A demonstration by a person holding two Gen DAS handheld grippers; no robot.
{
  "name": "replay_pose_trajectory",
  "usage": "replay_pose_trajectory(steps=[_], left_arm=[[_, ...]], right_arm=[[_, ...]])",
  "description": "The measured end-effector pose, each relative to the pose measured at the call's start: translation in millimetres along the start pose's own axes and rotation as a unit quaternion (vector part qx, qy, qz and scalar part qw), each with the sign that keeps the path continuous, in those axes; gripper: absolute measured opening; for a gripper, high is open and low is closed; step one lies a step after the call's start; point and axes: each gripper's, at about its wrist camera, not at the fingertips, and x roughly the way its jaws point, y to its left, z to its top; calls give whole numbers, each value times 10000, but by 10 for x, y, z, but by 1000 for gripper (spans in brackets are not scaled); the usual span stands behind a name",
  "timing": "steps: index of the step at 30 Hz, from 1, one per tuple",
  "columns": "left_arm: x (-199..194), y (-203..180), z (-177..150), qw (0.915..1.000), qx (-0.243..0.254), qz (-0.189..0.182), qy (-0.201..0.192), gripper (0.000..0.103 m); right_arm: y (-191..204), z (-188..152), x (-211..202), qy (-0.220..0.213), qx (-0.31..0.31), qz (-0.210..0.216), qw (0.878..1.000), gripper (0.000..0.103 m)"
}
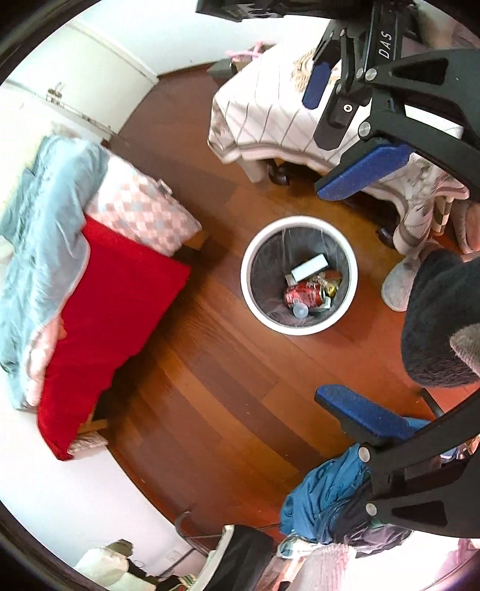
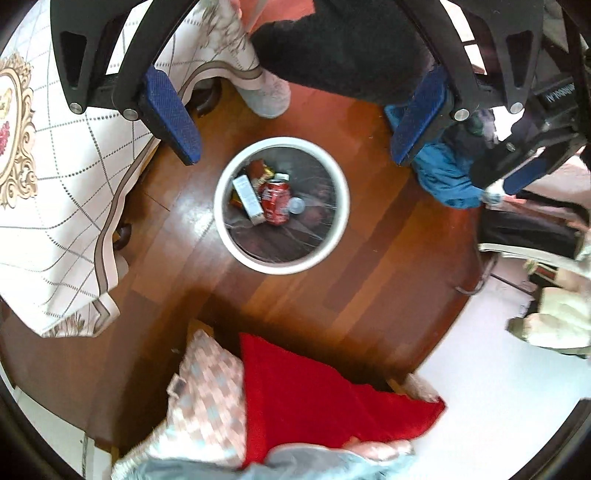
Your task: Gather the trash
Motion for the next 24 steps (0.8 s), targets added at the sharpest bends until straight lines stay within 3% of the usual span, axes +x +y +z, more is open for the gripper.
replay_pose_trajectory(steps=[14, 24], left_arm=[[-1089, -69, -68, 9966, -8, -658, -500, 102], [-1445, -27, -144, 9937, -110, -981, -532, 102]], right_arm=[[429, -250, -1438, -510, -396, 609, 9961, 103], [565, -345, -1890, -475, -519, 931, 9932, 103]])
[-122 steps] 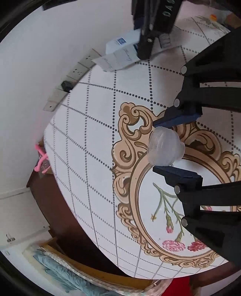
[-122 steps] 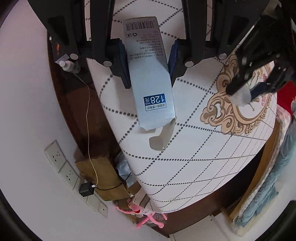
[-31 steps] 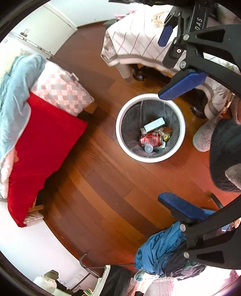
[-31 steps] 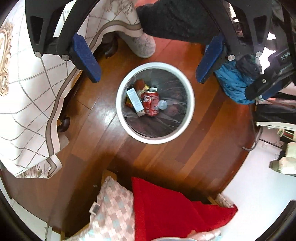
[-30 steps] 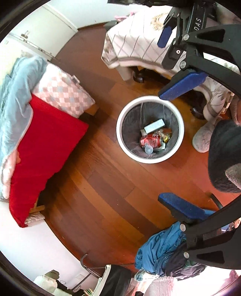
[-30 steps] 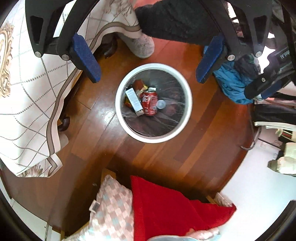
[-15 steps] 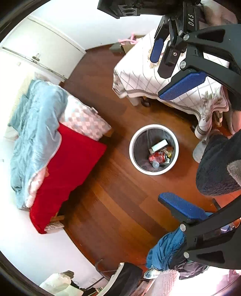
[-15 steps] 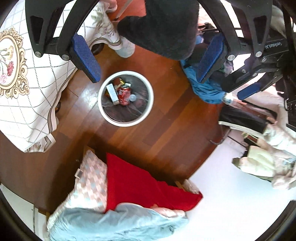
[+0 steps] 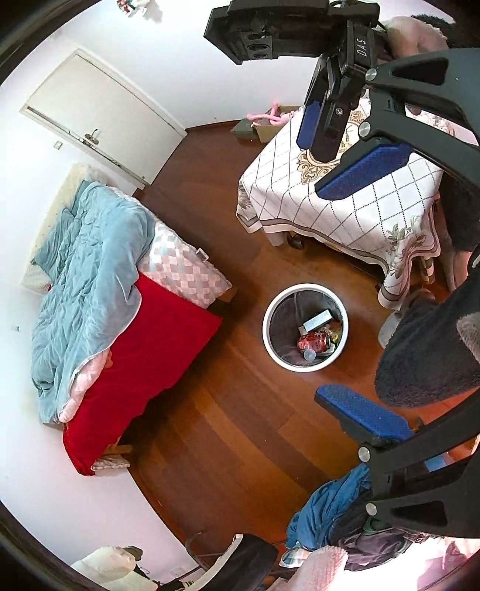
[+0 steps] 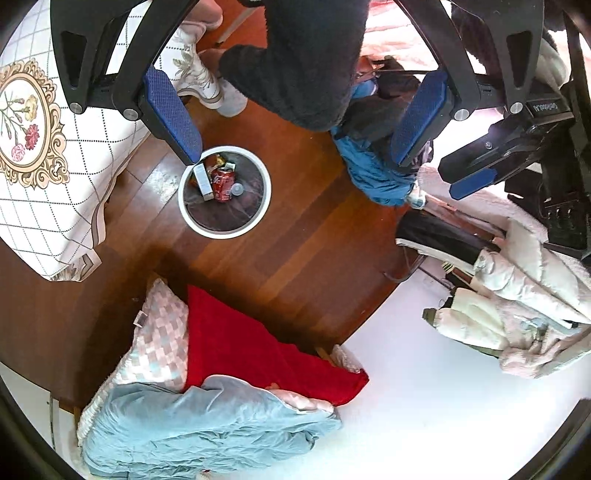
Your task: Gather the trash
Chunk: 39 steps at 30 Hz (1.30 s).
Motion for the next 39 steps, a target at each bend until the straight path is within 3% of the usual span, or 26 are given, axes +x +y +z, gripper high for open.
replay_pose_trajectory(steps=[39], left_arm=[[-79, 30, -118, 10000, 15, -41, 46, 103]], right_arm=[[68, -87, -55, 316, -118, 94, 9994, 103]])
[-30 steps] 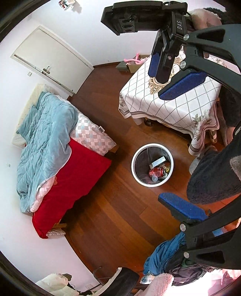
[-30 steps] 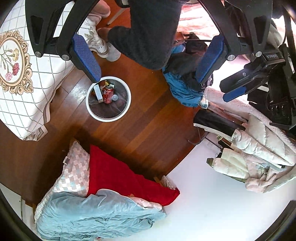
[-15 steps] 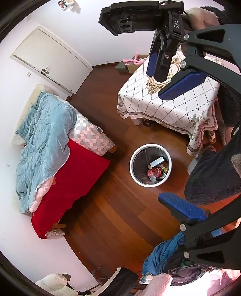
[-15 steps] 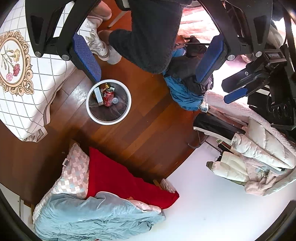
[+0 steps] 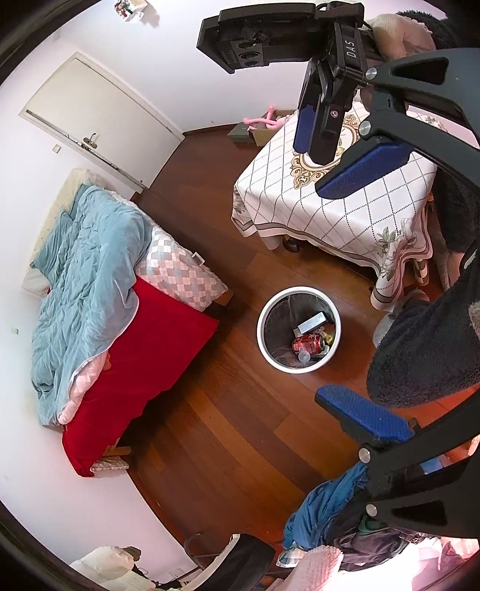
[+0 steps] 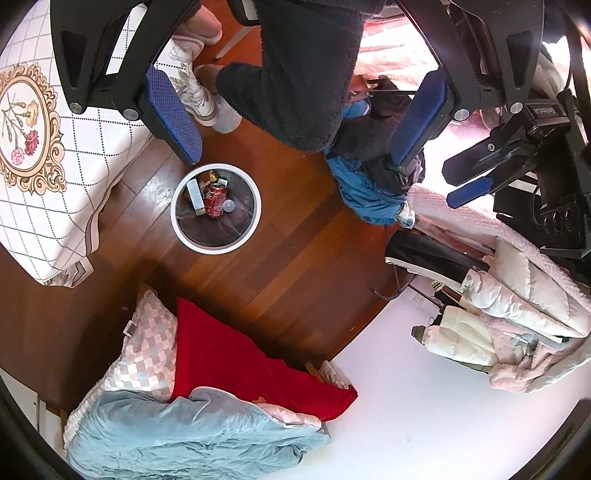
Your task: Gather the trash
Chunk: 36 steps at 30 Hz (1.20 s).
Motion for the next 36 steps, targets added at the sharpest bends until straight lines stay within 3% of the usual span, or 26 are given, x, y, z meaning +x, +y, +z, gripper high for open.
replay_pose_trajectory(steps=[36], left_arm=[[36, -21, 10, 9999, 66, -53, 88, 103]], right_arm=[[36, -33, -22, 39, -40, 12, 10000, 103]])
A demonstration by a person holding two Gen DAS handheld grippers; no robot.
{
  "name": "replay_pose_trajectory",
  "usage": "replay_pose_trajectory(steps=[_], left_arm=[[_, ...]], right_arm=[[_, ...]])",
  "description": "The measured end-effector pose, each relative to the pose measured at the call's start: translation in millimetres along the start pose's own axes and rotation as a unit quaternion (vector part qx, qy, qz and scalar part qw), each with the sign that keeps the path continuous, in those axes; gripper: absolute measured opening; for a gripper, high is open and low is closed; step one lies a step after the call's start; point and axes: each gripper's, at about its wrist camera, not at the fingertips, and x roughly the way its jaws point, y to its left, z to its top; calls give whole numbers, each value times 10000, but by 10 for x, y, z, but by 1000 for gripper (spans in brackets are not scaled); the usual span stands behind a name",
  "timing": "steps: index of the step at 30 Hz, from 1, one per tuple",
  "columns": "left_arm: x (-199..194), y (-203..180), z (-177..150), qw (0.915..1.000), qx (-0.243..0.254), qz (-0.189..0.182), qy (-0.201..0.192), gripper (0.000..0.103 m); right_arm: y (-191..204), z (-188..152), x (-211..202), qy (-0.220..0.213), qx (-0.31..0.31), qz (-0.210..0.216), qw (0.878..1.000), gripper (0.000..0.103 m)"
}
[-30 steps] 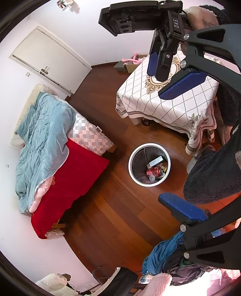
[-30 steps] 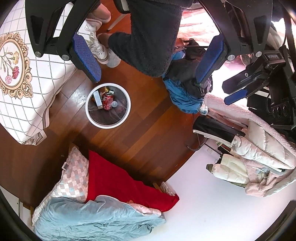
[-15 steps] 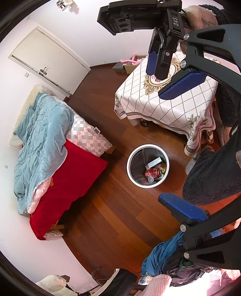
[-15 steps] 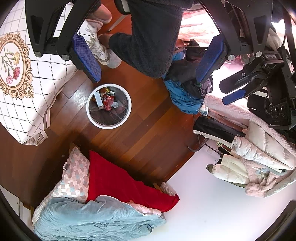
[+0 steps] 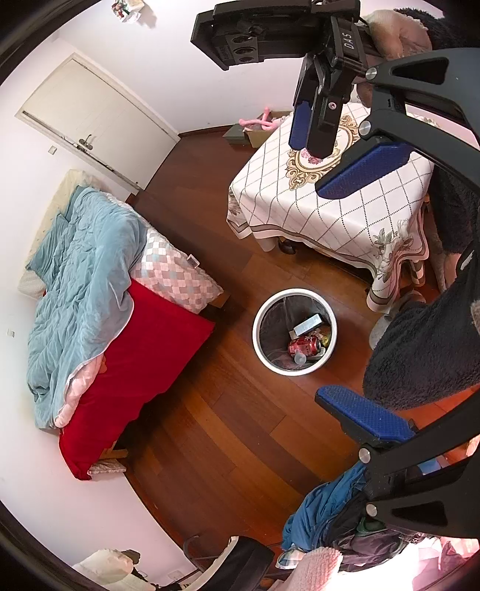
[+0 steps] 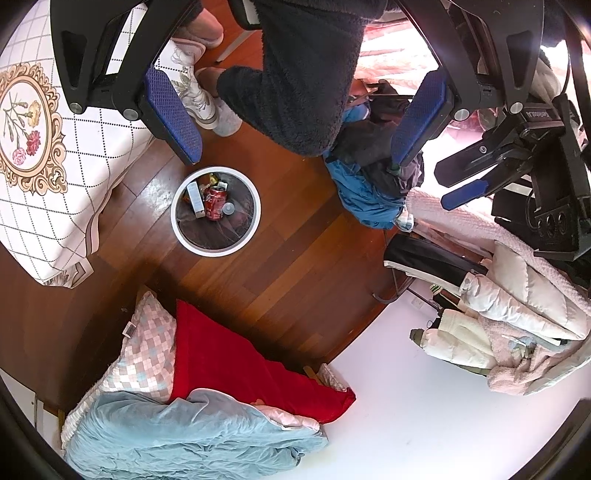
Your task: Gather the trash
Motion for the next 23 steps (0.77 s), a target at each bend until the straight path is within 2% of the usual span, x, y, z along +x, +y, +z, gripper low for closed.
replay_pose_trajectory(steps=[23], left_arm=[[-23, -9, -8, 10000, 9, -18, 3, 103]], right_arm=[[40, 2, -53, 21, -13, 21, 10000, 103]])
